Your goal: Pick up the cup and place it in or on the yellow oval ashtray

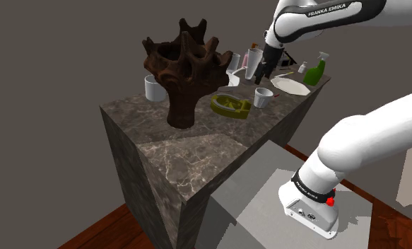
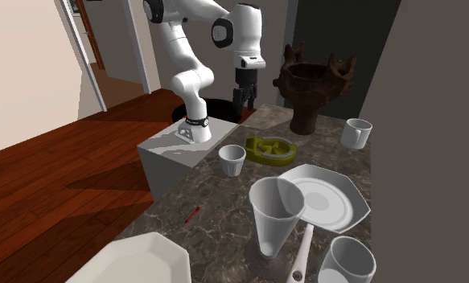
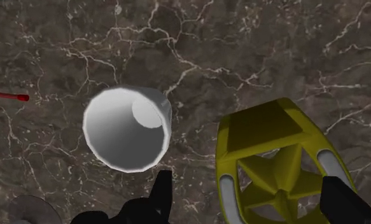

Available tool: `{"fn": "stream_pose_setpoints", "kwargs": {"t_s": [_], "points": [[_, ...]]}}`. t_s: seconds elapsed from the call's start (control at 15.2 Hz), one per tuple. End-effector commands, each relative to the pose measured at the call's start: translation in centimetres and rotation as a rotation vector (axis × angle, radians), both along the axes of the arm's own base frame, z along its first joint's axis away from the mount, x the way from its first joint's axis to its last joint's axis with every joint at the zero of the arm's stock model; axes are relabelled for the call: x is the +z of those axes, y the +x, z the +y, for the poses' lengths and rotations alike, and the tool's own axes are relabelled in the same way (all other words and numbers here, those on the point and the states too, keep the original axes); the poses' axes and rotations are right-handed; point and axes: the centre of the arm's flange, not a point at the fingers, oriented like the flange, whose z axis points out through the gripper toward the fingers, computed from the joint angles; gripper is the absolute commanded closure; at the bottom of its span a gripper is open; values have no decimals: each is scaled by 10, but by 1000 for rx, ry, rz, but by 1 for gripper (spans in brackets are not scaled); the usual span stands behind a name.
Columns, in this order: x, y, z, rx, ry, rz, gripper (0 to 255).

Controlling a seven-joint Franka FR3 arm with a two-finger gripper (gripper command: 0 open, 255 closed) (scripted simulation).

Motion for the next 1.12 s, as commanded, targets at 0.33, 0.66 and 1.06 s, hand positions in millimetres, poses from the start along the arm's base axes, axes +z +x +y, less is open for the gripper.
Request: {"fn": "stream_pose_setpoints", "kwargs": {"t_s": [0.33,0.66,1.06], "points": [[-63,21,-65,17,-27,58,0],[-86,22,-70,18,-28,60,0],[-105,22,-73,18,-28,60,0]]}}
